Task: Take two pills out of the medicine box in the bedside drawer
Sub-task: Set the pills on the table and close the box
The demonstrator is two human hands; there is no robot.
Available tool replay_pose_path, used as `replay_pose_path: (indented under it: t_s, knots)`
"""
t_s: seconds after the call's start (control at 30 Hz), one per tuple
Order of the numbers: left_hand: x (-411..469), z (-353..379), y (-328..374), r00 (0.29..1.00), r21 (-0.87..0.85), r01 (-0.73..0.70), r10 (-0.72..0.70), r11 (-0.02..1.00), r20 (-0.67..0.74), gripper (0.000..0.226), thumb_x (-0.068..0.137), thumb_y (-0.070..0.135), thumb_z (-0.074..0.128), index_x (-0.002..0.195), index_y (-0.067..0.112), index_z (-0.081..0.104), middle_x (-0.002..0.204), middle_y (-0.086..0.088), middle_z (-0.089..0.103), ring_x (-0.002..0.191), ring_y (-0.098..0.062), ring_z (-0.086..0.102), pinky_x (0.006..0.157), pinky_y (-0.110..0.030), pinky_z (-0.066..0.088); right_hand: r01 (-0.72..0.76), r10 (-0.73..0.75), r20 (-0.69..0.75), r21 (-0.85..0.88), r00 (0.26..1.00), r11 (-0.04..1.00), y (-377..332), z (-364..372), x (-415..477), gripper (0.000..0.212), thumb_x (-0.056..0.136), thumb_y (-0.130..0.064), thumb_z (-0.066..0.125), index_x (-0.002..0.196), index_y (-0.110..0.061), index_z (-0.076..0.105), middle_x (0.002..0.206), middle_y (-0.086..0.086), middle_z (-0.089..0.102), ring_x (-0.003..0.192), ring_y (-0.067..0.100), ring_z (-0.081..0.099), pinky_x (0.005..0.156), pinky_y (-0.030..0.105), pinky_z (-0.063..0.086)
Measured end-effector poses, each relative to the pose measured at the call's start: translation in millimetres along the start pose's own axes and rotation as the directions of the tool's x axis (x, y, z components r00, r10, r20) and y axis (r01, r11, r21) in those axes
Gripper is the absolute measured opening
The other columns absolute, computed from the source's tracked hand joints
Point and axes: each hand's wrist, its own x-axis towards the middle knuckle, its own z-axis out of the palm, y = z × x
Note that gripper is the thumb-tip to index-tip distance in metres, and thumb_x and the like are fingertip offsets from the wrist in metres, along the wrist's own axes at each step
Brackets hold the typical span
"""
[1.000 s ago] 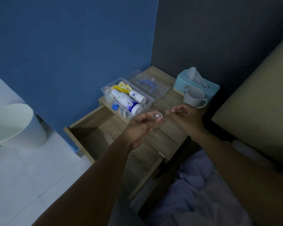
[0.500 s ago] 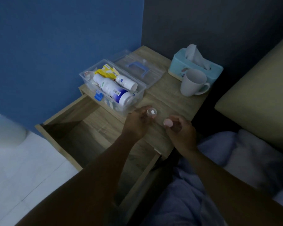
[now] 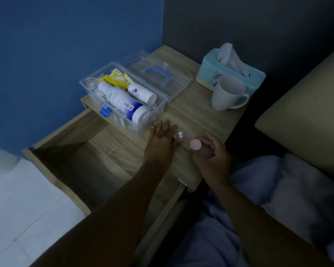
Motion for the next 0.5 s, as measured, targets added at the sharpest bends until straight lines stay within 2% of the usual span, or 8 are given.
replay_pose_path:
  t_s: [0.13, 0.23, 0.3, 0.33, 0.4, 0.43, 0.5]
  knots:
    - [-1.8, -7.1, 4.2, 0.997, -0.023, 0.006, -0.004, 1.000, 0.074, 0.072, 0.095, 0.048, 0.045, 0.154, 0.017, 0.018, 0.163, -0.006, 0.014, 0.150, -0.021, 0.003, 0.121, -0.039, 0.000, -0.021, 0.021, 0.018, 0.048, 1.000, 0.999, -0.2, -0.6, 1.1, 0.074, 0.069, -0.026, 0.084, 0.135, -0.038, 0.051, 0.107, -0.029, 0.069, 0.109, -0.017, 0.056, 0.087, -0.001, 0.037]
    - [-14.3, -16.6, 5.3, 0.994, -0.020, -0.002, 0.004, 1.000, 0.106, 0.080, 0.093, 0.047, 0.050, 0.155, 0.012, 0.012, 0.163, -0.010, 0.010, 0.151, -0.022, 0.002, 0.123, -0.041, 0.005, -0.041, 0.038, 0.043, 0.068, 0.998, 0.997, 0.1, -3.6, 1.3, 0.078, 0.066, -0.032, 0.084, 0.135, -0.041, 0.049, 0.110, -0.025, 0.071, 0.110, -0.012, 0.059, 0.089, 0.002, 0.040]
    - [-31.2, -18.6, 4.6, 0.993, 0.124, -0.005, -0.010, 0.992, 0.121, 0.074, 0.098, 0.046, 0.039, 0.154, 0.009, 0.010, 0.163, -0.012, 0.006, 0.151, -0.023, 0.001, 0.123, -0.040, 0.004, -0.076, 0.069, 0.082, 0.092, 0.994, 0.993, -1.5, -6.5, 2.6, 0.078, 0.062, -0.039, 0.081, 0.133, -0.043, 0.049, 0.111, -0.025, 0.071, 0.108, -0.012, 0.060, 0.089, 0.004, 0.042]
    - [-40.3, -18.8, 4.7, 0.992, 0.209, -0.011, -0.016, 0.978, 0.127, 0.069, 0.101, 0.045, 0.031, 0.154, 0.008, 0.008, 0.163, -0.014, 0.004, 0.151, -0.023, 0.000, 0.123, -0.040, 0.004, -0.104, 0.092, 0.101, 0.117, 0.991, 0.988, -2.7, -7.9, 5.7, 0.074, 0.063, -0.039, 0.081, 0.130, -0.042, 0.051, 0.111, -0.022, 0.072, 0.108, -0.010, 0.062, 0.090, 0.007, 0.044]
    - [-55.1, -19.8, 6.1, 0.989, 0.316, -0.022, -0.025, 0.948, 0.144, 0.063, 0.103, 0.041, 0.019, 0.154, 0.006, 0.006, 0.163, -0.016, 0.001, 0.151, -0.025, 0.000, 0.123, -0.040, 0.005, -0.168, 0.146, 0.119, 0.204, 0.982, 0.964, -6.0, -10.9, 16.0, 0.059, 0.073, -0.024, 0.082, 0.126, -0.030, 0.058, 0.114, -0.009, 0.073, 0.110, 0.006, 0.066, 0.091, 0.019, 0.049]
    - [-59.8, -21.0, 6.8, 0.988, 0.338, -0.022, -0.032, 0.941, 0.154, 0.062, 0.103, 0.039, 0.017, 0.154, 0.005, 0.006, 0.163, -0.017, 0.001, 0.151, -0.026, 0.001, 0.123, -0.040, 0.006, -0.183, 0.162, 0.108, 0.226, 0.981, 0.957, -9.0, -13.6, 21.3, 0.051, 0.078, -0.014, 0.079, 0.125, -0.022, 0.060, 0.115, -0.001, 0.073, 0.108, 0.013, 0.068, 0.088, 0.020, 0.050]
    - [-65.0, -24.2, 7.8, 0.985, 0.370, -0.034, -0.031, 0.928, 0.169, 0.062, 0.104, 0.038, 0.016, 0.154, 0.004, 0.005, 0.163, -0.018, 0.002, 0.151, -0.027, 0.003, 0.123, -0.040, 0.008, -0.147, 0.140, 0.054, 0.170, 0.989, 0.974, -16.2, -20.7, 30.1, 0.040, 0.082, -0.006, 0.071, 0.120, -0.017, 0.064, 0.112, 0.006, 0.074, 0.094, 0.010, 0.069, 0.078, 0.013, 0.049]
